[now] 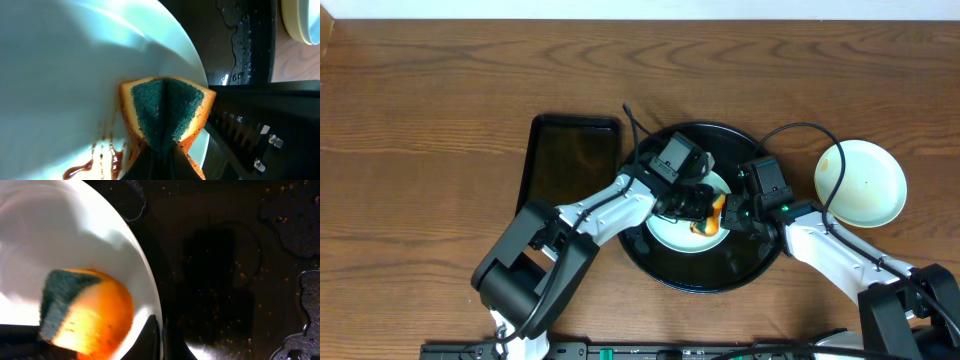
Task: Clean dirty plates on tray and stack at the side
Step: 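Scrub the sauce on the pale blue plate with the sponge, right holding rim, then return the sponge to the black rectangular tray and release it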
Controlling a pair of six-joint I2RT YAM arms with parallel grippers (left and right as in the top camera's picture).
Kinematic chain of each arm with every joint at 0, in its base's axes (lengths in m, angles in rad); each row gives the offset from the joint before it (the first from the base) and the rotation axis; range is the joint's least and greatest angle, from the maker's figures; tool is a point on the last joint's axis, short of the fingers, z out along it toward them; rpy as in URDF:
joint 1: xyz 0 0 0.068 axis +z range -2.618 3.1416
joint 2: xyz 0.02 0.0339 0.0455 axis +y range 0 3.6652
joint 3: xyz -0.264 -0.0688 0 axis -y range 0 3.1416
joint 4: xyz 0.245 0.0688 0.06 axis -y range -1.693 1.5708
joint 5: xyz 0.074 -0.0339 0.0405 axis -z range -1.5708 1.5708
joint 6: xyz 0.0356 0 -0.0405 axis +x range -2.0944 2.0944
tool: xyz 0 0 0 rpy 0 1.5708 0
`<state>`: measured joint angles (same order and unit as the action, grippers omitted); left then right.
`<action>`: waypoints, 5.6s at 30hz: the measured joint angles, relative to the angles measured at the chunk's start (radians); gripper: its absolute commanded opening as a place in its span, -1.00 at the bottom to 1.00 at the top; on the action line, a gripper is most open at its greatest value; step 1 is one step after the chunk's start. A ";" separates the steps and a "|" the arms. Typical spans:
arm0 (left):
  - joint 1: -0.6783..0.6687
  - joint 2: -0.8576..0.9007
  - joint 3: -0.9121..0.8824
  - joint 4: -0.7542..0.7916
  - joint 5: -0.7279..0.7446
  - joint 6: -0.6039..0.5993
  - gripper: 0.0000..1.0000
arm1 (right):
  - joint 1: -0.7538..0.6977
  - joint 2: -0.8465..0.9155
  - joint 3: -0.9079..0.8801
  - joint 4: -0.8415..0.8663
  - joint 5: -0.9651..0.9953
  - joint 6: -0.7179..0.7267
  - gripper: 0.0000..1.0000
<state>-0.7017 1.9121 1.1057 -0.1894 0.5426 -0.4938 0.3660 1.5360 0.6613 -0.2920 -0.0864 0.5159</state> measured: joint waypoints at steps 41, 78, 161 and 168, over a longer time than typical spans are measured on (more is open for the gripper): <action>0.054 -0.065 0.020 -0.324 -0.364 0.006 -0.85 | 0.000 -0.004 0.012 -0.055 -0.012 0.004 -0.98; 0.017 -0.051 0.007 -0.190 -0.510 0.050 -0.85 | 0.000 -0.006 0.012 -0.060 -0.010 0.004 -0.98; 0.810 0.003 0.005 -0.425 0.101 0.314 -0.75 | -0.058 -0.274 0.145 -0.192 0.327 -0.278 -0.66; 0.780 -0.116 0.005 -0.431 -0.163 0.299 -0.67 | -0.187 -0.180 0.145 -0.225 0.181 -0.188 -0.64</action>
<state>0.0788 1.7958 1.1107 -0.6201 0.3794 -0.1944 0.1787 1.3560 0.8059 -0.5167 0.0948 0.3279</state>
